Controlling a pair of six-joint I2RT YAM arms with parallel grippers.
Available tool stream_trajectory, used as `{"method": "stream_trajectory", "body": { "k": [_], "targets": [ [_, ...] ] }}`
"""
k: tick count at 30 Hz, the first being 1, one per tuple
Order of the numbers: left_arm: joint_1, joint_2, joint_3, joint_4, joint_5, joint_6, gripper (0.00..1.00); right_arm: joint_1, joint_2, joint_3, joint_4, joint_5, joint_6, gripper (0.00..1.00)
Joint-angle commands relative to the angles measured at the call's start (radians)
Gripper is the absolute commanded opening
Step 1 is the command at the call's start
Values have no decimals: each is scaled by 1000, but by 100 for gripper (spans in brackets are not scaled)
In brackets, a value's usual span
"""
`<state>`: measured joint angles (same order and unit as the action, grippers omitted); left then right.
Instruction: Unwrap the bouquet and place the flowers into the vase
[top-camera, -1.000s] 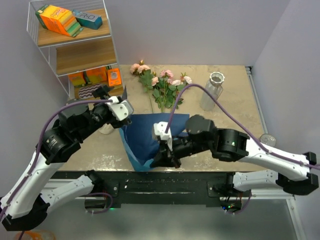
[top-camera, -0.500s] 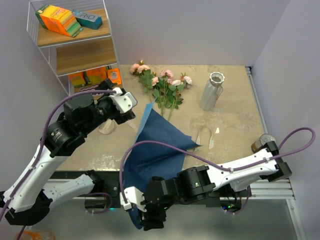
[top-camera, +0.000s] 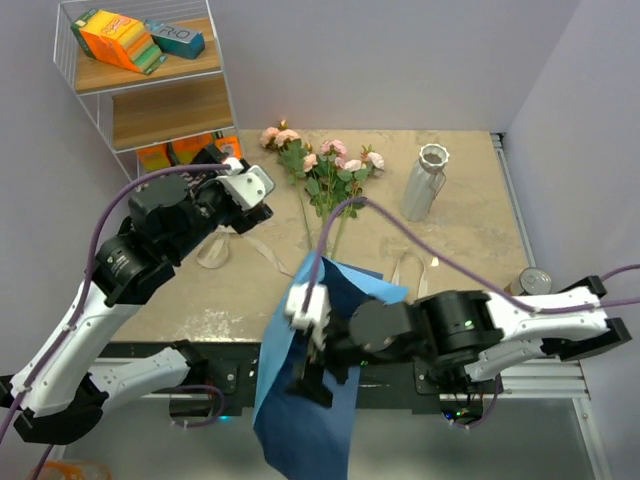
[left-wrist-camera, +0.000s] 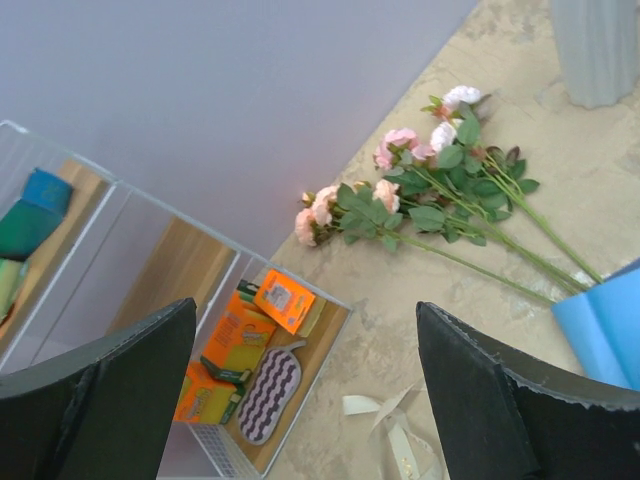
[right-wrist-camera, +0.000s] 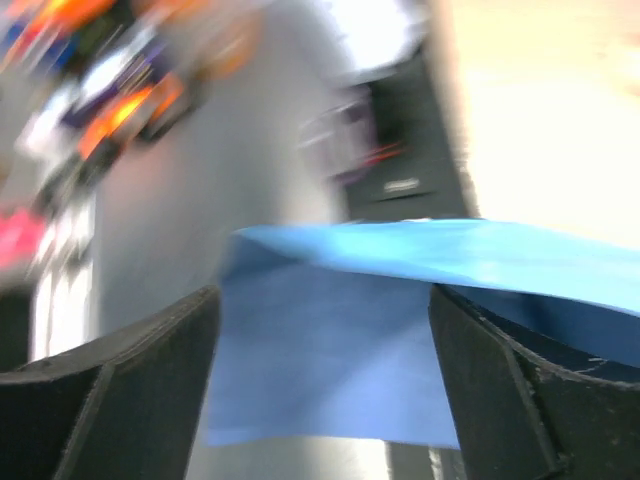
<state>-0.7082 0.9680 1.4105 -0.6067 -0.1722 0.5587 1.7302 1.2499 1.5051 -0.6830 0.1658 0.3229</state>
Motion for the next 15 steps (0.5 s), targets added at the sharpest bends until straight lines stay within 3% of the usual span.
{"method": "stream_trajectory", "body": {
  "k": [1, 6, 11, 13, 15],
  "targets": [
    [-2, -40, 58, 93, -125, -26, 95, -52, -82, -40, -159, 354, 131, 86],
    [-2, -61, 35, 102, -118, -8, 96, -54, -135, -111, -222, 575, 257, 85],
    [-2, -32, -33, 32, -38, -13, 98, -60, -158, -77, -179, 624, 216, 82],
    [-2, -17, -60, 30, -23, -19, 99, -60, -193, -69, -115, 563, 164, 78],
    [-2, -6, -103, 38, -9, -19, 99, -60, -256, -92, 4, 382, 26, 77]
  ]
}}
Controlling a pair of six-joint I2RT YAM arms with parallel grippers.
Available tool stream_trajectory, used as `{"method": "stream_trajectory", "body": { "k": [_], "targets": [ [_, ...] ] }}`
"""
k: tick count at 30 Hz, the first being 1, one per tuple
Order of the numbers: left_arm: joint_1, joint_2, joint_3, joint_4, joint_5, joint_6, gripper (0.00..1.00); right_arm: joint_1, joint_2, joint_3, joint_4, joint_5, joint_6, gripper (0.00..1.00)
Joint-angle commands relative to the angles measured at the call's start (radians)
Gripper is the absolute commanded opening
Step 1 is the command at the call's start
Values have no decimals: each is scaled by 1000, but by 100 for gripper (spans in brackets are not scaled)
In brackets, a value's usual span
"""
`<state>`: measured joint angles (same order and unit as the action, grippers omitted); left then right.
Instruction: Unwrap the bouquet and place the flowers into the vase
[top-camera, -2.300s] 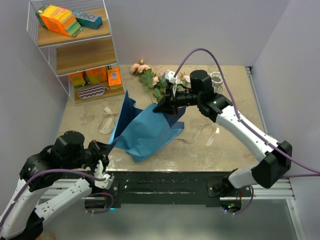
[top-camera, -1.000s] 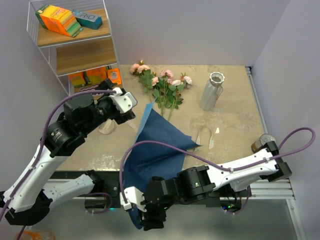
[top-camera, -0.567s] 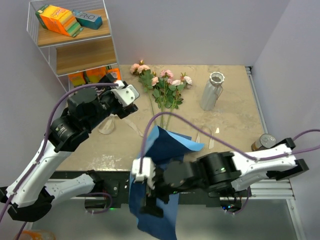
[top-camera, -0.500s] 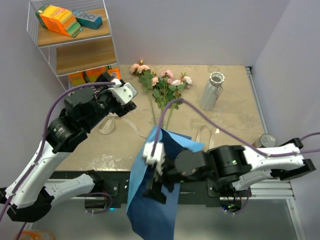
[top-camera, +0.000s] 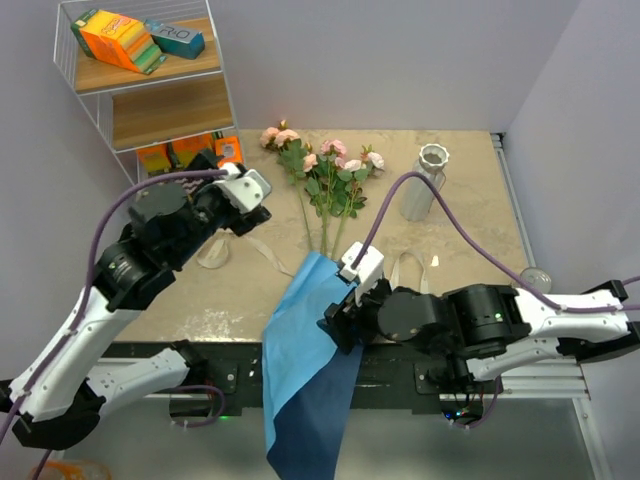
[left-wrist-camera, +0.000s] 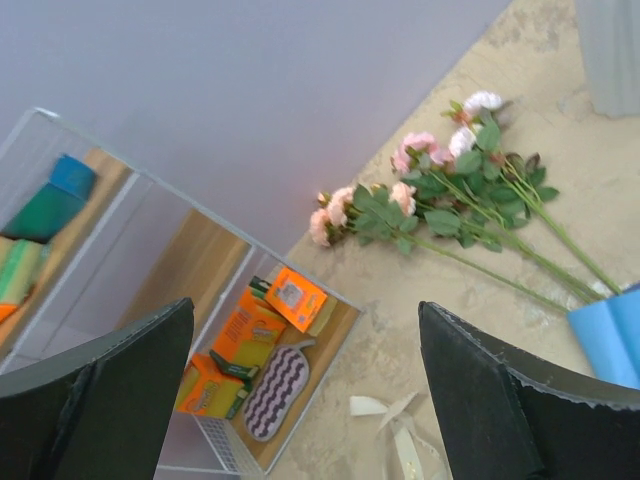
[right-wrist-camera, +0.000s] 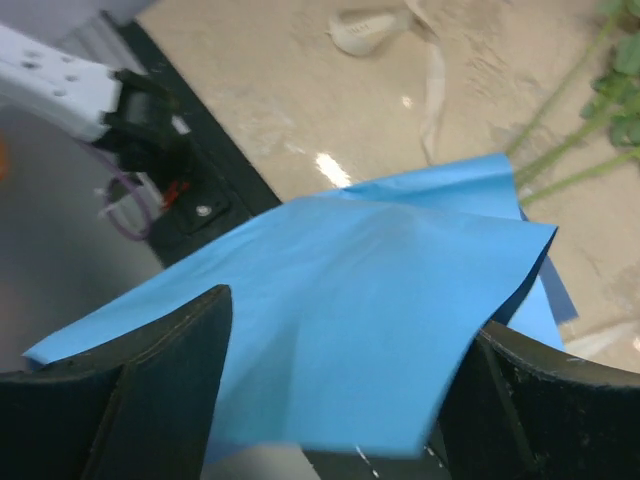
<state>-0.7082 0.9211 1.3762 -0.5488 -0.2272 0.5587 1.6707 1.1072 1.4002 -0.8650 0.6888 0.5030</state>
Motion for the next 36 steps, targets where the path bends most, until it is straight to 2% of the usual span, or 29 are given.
{"method": "stream_trajectory", "body": {
  "k": [1, 2, 3, 4, 7, 10, 12, 13, 14, 16, 18, 19, 20, 22, 23, 24, 26, 31, 36],
  "targets": [
    [-2, 56, -80, -17, 60, -26, 99, 0, -189, -1, 263, -334, -185, 76],
    [-2, 65, -95, -14, 71, -28, 99, 0, -214, -13, 300, -436, -216, 76],
    [-2, 74, -103, -13, 80, -29, 99, 0, -234, -4, 316, -451, -228, 75],
    [-2, 94, -111, -8, 94, -31, 99, 0, -245, 9, 316, -456, -221, 73],
    [-2, 137, -141, 19, 104, -31, 99, 0, -264, 51, 336, -474, -236, 75],
    [-4, 168, -166, 53, 126, -23, 99, 0, -268, 88, 353, -427, -259, 73],
    [-2, 176, -175, 69, 138, -25, 99, 0, -247, 123, 325, -266, -274, 69],
    [-2, 182, -175, 72, 137, -25, 99, 0, -225, 143, 252, -191, -274, 63],
    [-2, 183, -175, 75, 140, -23, 99, 0, -199, 181, 207, -17, -264, 56],
    [-1, 182, -178, 82, 140, -20, 99, 1, -97, 204, 117, 89, -250, 47],
    [3, 182, -178, 92, 137, -26, 99, -25, -6, 215, 101, 127, -248, 47],
    [18, 191, -175, 93, 140, -31, 99, -51, 21, 218, 90, 124, -239, 47],
    [32, 197, -160, 83, 147, -39, 99, -130, 37, 223, 89, 112, -219, 46],
    [96, 231, -137, 53, 189, -66, 99, -245, 57, 212, 118, -1, -195, 46],
    [128, 245, -111, 43, 207, -77, 99, -356, 56, 171, 141, -46, -175, 45],
    [192, 278, -97, 35, 247, -101, 99, -409, 52, 149, 165, -120, -164, 45],
    [246, 317, -63, 4, 275, -117, 97, -521, 74, 106, 218, -181, -141, 47],
    [286, 407, -97, -33, 281, -115, 93, -618, 215, 77, 241, -234, -95, 44],
    [292, 433, -158, 0, 316, -129, 88, -735, 350, -36, 336, -310, -69, 39]
  ]
}}
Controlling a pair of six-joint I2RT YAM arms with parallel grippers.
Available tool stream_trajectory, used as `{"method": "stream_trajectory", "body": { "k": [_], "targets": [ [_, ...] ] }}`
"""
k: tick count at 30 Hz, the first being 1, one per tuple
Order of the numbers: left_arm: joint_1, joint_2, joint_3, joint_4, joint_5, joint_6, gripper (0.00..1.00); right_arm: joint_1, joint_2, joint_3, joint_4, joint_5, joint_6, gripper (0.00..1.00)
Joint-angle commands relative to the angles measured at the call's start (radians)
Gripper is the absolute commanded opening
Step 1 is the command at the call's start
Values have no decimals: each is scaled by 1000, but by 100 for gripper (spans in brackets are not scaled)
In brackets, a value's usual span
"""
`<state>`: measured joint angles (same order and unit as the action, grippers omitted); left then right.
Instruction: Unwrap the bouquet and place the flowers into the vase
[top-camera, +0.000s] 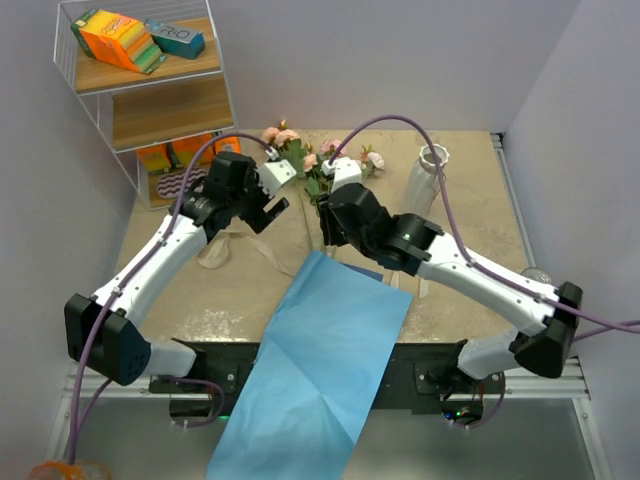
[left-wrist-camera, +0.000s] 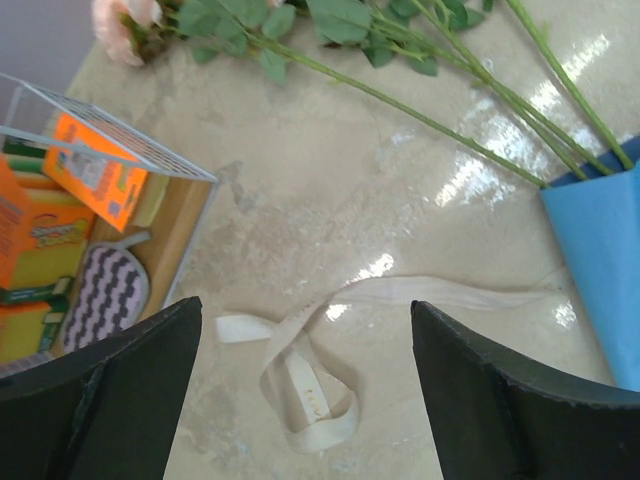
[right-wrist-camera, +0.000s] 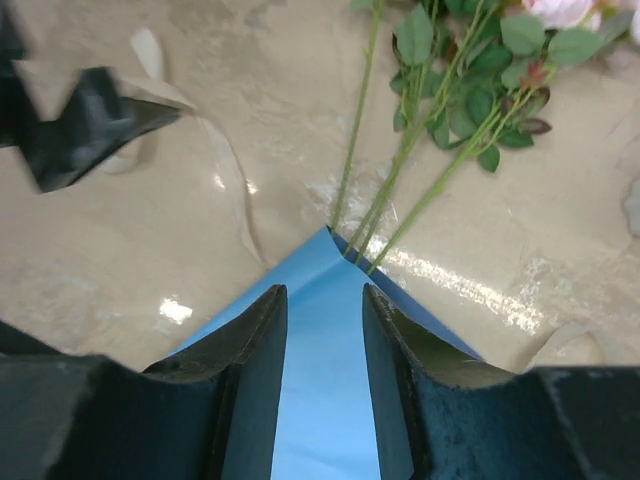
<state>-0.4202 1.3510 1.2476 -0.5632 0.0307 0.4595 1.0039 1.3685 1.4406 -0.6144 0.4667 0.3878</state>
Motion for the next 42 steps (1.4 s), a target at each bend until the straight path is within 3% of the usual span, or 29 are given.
{"method": "stream_trajectory", "body": {
  "k": [1, 5, 7, 8, 9, 11, 16, 20, 26, 42],
  "targets": [
    [4, 4, -30, 3, 75, -27, 86, -80, 105, -94, 114, -88, 51, 38],
    [1, -67, -34, -96, 303, 88, 76, -128, 191, -181, 163, -71, 80, 38],
    [-24, -147, -36, -165, 412, 145, 76, -140, 216, -216, 171, -69, 92, 45],
    [-52, -177, -34, -188, 413, 178, 78, -145, 215, -227, 173, -71, 103, 50],
    [-133, -231, -33, -214, 366, 249, 80, -146, 199, -239, 173, -76, 102, 64],
    [-228, -269, -27, -262, 269, 297, 85, -149, 167, -269, 142, -59, 112, 69],
    [-229, -251, 62, -345, 255, 269, 84, -151, -44, -393, -5, -11, 209, 81],
    [-229, -303, 16, -277, 250, 269, 86, -151, -204, -520, -114, -34, 387, 81],
    [-229, -294, 44, -271, 245, 254, 86, -151, -393, -756, -124, -69, 568, 78],
    [-229, -316, 50, -300, 224, 226, 86, -151, -407, -953, 19, 6, 732, 70]
  ]
}}
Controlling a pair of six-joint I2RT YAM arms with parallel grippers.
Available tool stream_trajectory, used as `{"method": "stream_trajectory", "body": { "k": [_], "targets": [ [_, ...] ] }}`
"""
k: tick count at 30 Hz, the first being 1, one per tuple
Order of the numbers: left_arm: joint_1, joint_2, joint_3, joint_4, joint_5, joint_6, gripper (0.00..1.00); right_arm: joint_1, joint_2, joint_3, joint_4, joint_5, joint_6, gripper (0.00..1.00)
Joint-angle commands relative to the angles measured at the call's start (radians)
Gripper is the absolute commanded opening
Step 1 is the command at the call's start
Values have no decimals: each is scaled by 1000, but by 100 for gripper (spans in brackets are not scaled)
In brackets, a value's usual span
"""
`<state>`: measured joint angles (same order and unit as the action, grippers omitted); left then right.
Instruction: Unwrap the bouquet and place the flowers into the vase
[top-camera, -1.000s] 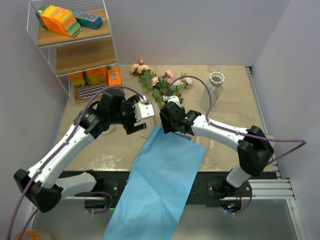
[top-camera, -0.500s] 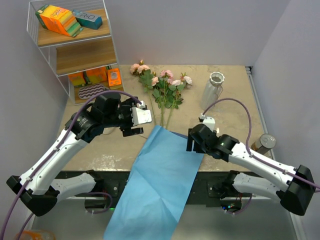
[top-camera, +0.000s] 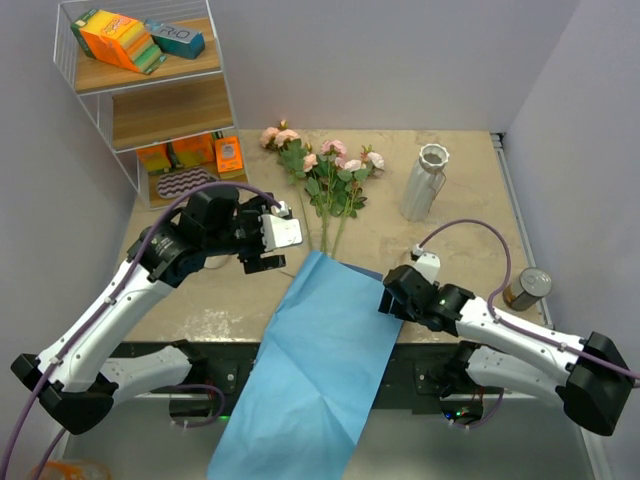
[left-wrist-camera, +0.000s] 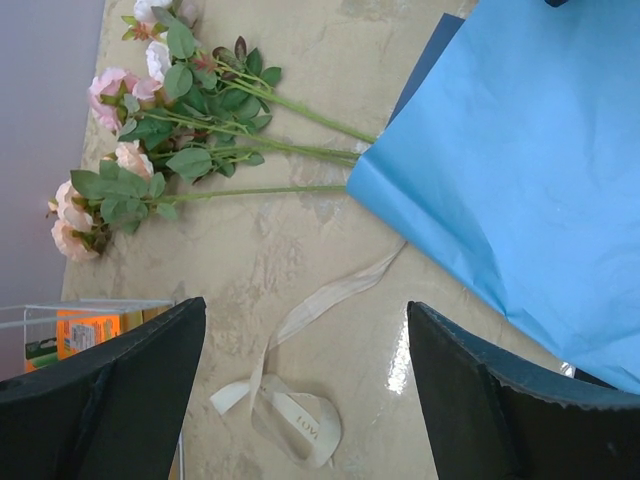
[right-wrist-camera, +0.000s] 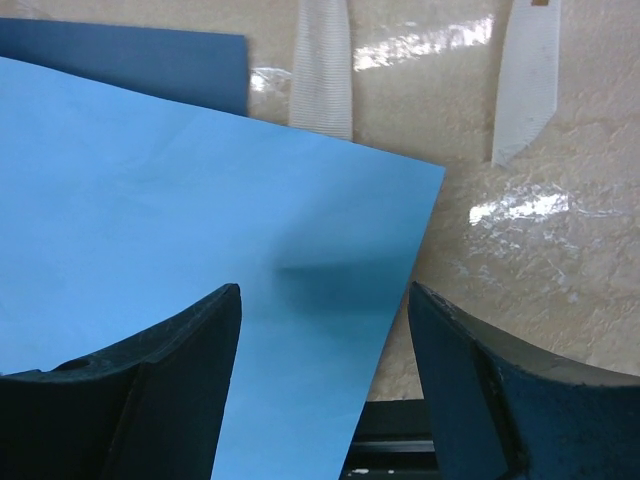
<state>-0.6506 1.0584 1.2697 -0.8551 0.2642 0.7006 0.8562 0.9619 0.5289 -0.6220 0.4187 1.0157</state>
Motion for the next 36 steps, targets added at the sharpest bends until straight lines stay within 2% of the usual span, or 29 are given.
{"method": "stream_trajectory", "body": {
  "k": [1, 7, 11, 15, 21, 24, 29, 32, 36],
  "targets": [
    [0, -26, 28, -10, -11, -15, 86, -3, -14, -58, 30, 63, 125, 71],
    [2, -31, 13, -10, -13, -18, 86, -3, -87, -79, 21, 103, 167, 71],
    [0, -31, 13, -6, -8, -35, 86, -3, -60, -107, 79, 88, 179, 70],
    [2, -28, 25, -13, -10, -39, 86, -3, -22, -162, 169, 86, 201, 65],
    [2, -31, 40, -25, -19, -39, 86, -3, -57, -162, 168, 114, 208, 60],
    [0, -32, 46, -22, -28, -39, 86, -3, -101, -155, 166, 112, 205, 53],
    [2, -34, 71, -10, -40, -59, 86, -3, -172, -124, 147, 111, 176, 31],
    [0, -29, 82, -7, -42, -64, 86, -3, -176, -95, 128, 114, 156, 22],
    [2, -29, 86, -2, -56, -66, 85, -2, -167, -18, 136, 97, 101, 20]
  ]
}}
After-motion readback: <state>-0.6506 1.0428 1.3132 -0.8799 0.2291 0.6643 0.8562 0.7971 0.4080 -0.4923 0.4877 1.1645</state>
